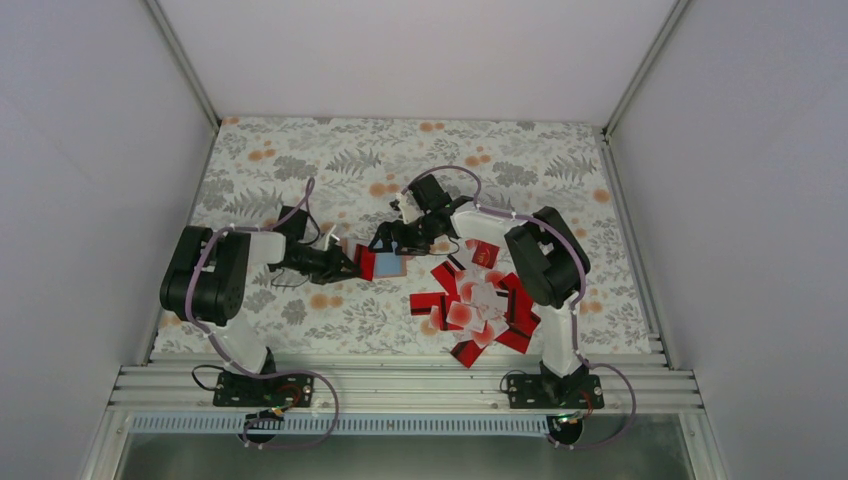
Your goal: Put the credit cards into the card holder
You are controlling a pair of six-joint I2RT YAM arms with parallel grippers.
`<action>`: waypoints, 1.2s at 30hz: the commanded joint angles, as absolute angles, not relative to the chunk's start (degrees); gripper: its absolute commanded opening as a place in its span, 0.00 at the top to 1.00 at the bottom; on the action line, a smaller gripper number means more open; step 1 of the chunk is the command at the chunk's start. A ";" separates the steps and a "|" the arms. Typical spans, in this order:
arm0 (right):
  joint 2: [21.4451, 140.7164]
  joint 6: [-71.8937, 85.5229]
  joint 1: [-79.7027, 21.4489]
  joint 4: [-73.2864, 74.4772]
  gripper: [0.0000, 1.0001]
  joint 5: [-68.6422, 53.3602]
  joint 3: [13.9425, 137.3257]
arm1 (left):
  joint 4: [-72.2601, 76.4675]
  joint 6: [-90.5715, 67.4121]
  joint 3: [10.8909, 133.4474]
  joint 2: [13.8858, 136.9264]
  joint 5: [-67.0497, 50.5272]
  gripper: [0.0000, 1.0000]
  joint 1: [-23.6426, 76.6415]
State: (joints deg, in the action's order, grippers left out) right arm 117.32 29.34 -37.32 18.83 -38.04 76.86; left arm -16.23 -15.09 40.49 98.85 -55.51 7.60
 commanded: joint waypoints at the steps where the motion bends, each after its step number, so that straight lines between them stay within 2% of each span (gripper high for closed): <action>1: 116.88 27.95 -36.60 21.44 0.04 -36.41 75.10 | -17.90 -12.53 41.05 98.70 -55.71 0.98 7.29; 36: 117.48 26.28 -35.86 21.97 0.04 -37.61 74.81 | -15.02 -14.24 45.18 104.36 -57.92 0.98 7.47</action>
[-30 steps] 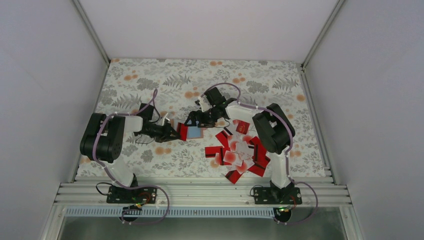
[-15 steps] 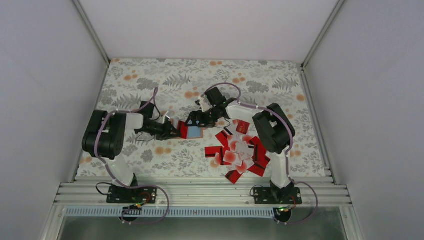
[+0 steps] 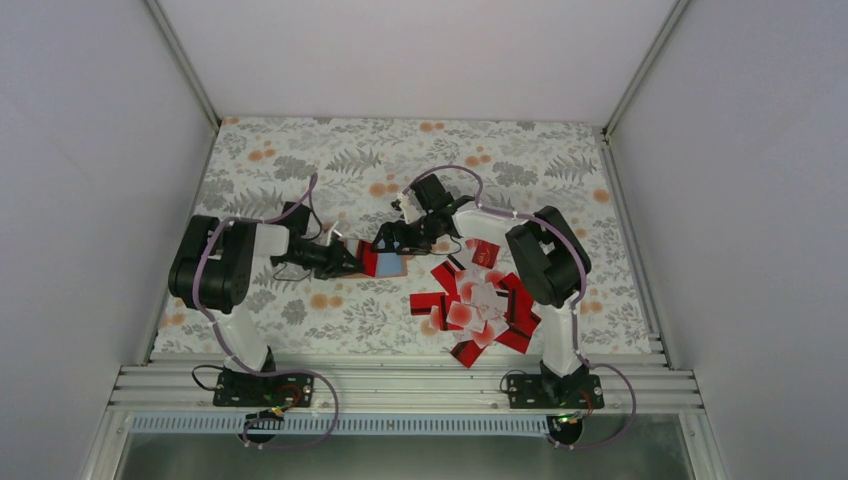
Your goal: Put the credit cards into the card holder
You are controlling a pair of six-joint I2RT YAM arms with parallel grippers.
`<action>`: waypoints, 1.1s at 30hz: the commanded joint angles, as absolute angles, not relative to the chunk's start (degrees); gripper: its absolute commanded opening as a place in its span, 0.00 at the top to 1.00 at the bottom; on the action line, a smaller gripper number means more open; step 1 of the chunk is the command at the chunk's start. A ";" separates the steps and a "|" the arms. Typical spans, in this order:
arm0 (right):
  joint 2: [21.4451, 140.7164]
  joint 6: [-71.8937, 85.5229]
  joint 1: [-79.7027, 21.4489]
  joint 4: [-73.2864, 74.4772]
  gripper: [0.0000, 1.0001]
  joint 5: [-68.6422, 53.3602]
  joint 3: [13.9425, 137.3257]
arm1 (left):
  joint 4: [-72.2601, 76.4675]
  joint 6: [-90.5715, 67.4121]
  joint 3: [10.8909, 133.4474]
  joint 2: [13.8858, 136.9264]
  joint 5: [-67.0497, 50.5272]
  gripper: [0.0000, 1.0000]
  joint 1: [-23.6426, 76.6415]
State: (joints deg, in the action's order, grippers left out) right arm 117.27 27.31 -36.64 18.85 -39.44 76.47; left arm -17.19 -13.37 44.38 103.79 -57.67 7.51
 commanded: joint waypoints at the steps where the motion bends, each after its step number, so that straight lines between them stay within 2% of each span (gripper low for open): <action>1: 117.59 26.28 -35.79 22.06 0.04 -37.68 74.90 | -14.65 -14.55 45.18 104.47 -58.00 0.98 7.55; 33: 119.05 26.98 -35.68 21.84 0.04 -38.39 75.56 | -8.25 -19.82 43.38 105.58 -59.22 0.98 9.23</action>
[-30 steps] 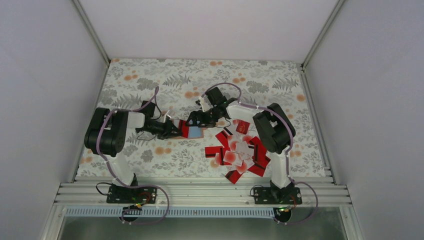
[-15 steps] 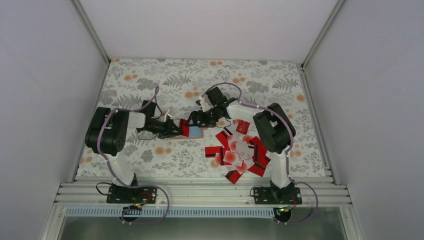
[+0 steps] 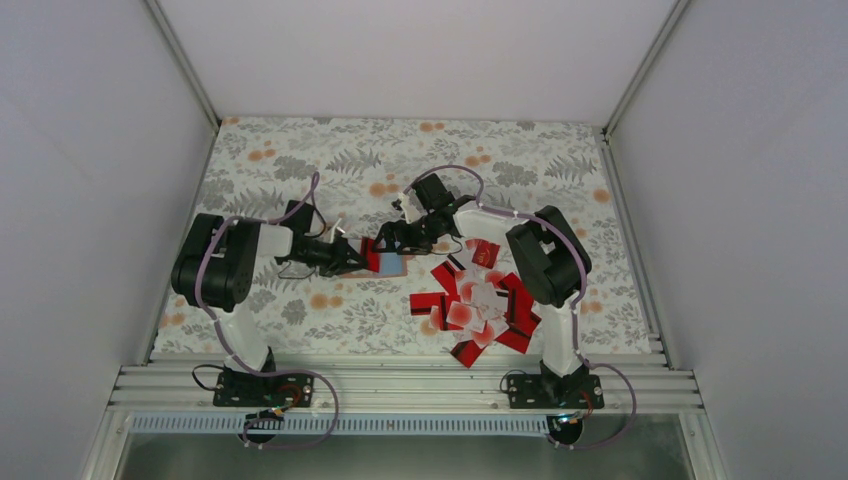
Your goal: Put the credit cards into the card holder
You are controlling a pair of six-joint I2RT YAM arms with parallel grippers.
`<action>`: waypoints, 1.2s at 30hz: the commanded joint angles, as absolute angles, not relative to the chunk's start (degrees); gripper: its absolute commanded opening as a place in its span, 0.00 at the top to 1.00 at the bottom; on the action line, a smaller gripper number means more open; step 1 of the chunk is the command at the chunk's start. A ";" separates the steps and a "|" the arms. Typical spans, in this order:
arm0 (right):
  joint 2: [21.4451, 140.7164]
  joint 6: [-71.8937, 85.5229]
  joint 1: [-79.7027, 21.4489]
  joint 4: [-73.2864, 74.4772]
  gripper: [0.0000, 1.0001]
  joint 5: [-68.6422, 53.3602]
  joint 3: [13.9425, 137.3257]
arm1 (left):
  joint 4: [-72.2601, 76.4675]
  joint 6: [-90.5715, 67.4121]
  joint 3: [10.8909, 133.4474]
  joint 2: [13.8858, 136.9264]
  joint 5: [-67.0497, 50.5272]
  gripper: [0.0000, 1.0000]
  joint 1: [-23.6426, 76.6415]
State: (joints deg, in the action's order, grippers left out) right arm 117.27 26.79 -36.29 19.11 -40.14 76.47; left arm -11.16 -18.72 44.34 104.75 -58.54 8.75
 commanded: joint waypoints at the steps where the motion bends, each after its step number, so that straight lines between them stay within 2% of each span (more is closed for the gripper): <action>1: 119.09 26.98 -35.68 21.88 0.04 -38.41 75.46 | -7.83 -20.20 42.99 105.44 -59.24 0.98 9.29; 28: 119.07 27.54 -35.54 21.23 0.04 -38.40 75.47 | -4.10 -25.40 41.81 106.34 -56.69 0.94 12.60; 31: 119.05 27.75 -35.51 21.18 0.04 -38.39 75.63 | -4.82 -25.15 42.28 106.44 -56.50 0.92 12.84; 36: 118.78 27.58 -35.44 22.15 0.04 -37.78 76.83 | -9.25 -23.09 43.77 105.27 -53.74 0.82 12.88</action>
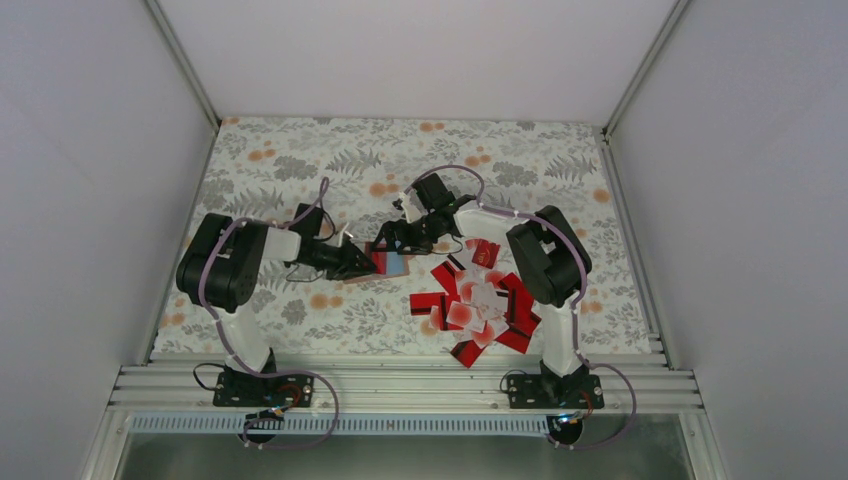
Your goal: Put the credit cards into the card holder
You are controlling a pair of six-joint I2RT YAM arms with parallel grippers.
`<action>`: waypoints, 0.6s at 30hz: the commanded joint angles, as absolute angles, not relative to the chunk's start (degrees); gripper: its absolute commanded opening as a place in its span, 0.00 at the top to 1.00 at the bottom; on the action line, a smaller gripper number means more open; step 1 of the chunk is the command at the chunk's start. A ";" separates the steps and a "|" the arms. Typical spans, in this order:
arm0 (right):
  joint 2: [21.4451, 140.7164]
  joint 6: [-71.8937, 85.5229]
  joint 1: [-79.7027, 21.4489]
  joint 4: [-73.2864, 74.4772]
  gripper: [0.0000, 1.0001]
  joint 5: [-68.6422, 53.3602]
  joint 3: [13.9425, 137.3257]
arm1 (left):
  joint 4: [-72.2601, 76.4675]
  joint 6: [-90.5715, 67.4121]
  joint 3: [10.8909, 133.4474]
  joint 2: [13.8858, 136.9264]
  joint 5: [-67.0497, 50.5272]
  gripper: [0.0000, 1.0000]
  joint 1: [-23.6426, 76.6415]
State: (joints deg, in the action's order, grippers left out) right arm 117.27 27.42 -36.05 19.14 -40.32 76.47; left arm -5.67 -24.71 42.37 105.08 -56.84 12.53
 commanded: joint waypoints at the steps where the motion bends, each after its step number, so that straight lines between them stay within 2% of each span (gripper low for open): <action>1: 118.68 27.52 -35.35 22.34 0.04 -37.60 77.13 | -10.14 -22.54 44.18 105.03 -53.37 0.80 12.87; 5: 118.36 27.12 -35.33 23.29 0.04 -37.14 78.07 | -14.96 -19.74 46.14 104.38 -50.89 0.72 12.83; 13: 117.40 26.26 -35.22 25.46 0.03 -36.32 79.90 | -22.97 -15.79 50.43 103.63 -46.07 0.47 13.14; 18: 116.68 25.56 -35.16 26.94 0.03 -35.54 80.82 | -24.32 -15.21 51.70 103.81 -44.40 0.42 13.28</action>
